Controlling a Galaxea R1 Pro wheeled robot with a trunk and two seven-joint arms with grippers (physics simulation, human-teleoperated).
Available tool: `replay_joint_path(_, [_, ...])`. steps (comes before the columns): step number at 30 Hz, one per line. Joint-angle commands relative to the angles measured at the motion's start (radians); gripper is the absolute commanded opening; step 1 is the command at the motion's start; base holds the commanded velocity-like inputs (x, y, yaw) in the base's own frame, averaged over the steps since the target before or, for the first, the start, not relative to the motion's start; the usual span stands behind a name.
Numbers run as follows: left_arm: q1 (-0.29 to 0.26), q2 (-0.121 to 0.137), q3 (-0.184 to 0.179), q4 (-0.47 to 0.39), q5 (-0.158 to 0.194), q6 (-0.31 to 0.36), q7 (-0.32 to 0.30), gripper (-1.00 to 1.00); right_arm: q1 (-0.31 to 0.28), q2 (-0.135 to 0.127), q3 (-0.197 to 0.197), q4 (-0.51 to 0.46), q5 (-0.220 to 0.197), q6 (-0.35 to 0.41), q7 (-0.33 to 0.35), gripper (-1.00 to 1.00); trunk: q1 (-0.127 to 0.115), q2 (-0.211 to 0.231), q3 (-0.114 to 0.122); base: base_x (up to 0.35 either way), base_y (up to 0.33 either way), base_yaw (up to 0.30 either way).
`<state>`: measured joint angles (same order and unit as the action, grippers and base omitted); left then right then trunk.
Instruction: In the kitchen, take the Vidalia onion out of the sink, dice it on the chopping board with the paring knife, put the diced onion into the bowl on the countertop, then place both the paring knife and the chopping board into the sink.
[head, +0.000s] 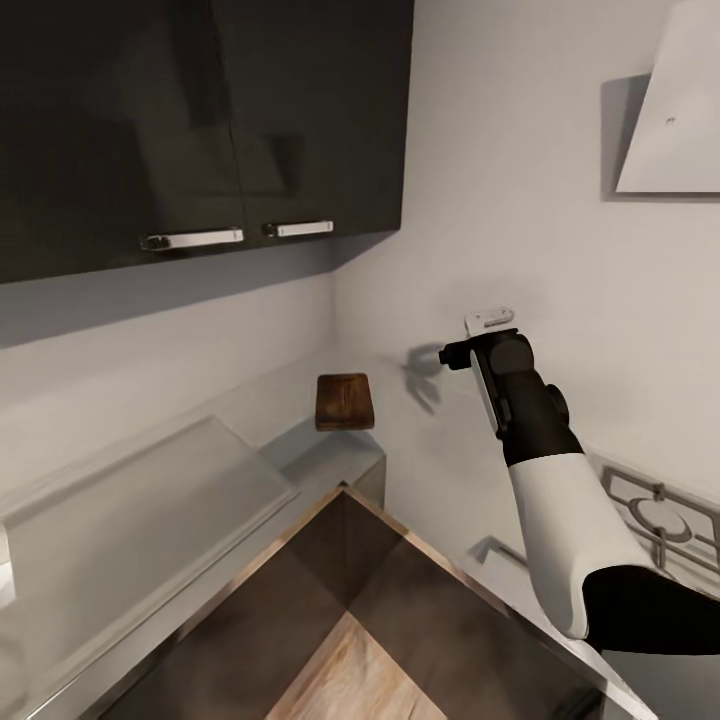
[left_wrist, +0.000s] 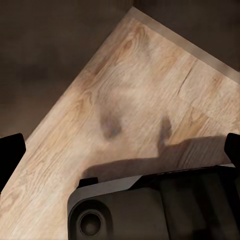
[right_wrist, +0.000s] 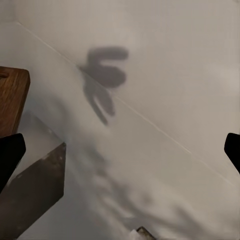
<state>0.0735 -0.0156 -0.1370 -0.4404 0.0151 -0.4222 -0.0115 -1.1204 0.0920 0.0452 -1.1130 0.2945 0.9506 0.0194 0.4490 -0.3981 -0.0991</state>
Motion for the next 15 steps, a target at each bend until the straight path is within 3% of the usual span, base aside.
replay_joint_path(1, [0.0,0.0,-0.001,-0.001,0.001,-0.001,-0.001,1.0,-0.001,0.0,0.001,-0.001,0.005,0.005,0.002,1.0,0.001,-0.002,-0.002,0.185,0.0,0.0])
replay_joint_path(15, [0.0,0.0,-0.001,-0.001,0.002,-0.001,-0.001,1.0,-0.001,0.0,0.001,0.001,0.005,0.005,0.002,1.0,0.001,-0.002,-0.002,0.126,0.0,0.0])
